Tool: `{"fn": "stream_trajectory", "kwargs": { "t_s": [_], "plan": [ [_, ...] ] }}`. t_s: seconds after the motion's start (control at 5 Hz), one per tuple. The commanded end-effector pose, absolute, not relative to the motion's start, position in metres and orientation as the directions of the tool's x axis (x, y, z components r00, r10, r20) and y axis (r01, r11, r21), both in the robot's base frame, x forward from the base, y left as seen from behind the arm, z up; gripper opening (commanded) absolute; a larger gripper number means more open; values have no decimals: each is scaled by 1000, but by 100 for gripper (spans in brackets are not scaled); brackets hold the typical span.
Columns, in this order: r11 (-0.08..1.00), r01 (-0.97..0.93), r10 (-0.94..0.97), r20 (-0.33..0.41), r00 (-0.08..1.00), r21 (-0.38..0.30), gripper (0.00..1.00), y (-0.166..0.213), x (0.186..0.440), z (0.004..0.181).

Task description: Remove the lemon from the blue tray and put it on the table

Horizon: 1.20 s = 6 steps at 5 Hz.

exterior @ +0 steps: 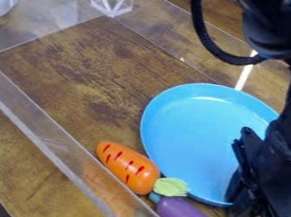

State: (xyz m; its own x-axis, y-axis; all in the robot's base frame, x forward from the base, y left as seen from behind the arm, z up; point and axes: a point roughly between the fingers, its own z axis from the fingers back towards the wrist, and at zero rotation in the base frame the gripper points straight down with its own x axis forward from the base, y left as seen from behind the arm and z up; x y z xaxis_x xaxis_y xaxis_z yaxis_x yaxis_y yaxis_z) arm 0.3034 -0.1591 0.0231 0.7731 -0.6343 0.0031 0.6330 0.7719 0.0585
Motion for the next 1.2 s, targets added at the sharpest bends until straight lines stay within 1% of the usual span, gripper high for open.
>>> {"fn": "stream_trajectory", "kwargs": {
  "t_s": [0.0,0.4,0.8,1.0],
  "plan": [
    [799,600,-600,1,800,51,0,-141,303,18],
    [828,558,-559,4,829,47,0,-146,328,25],
    [870,492,-493,14,870,39,0,-141,320,16],
    [851,525,-525,16,851,37,0,-143,323,12]
  ]
}}
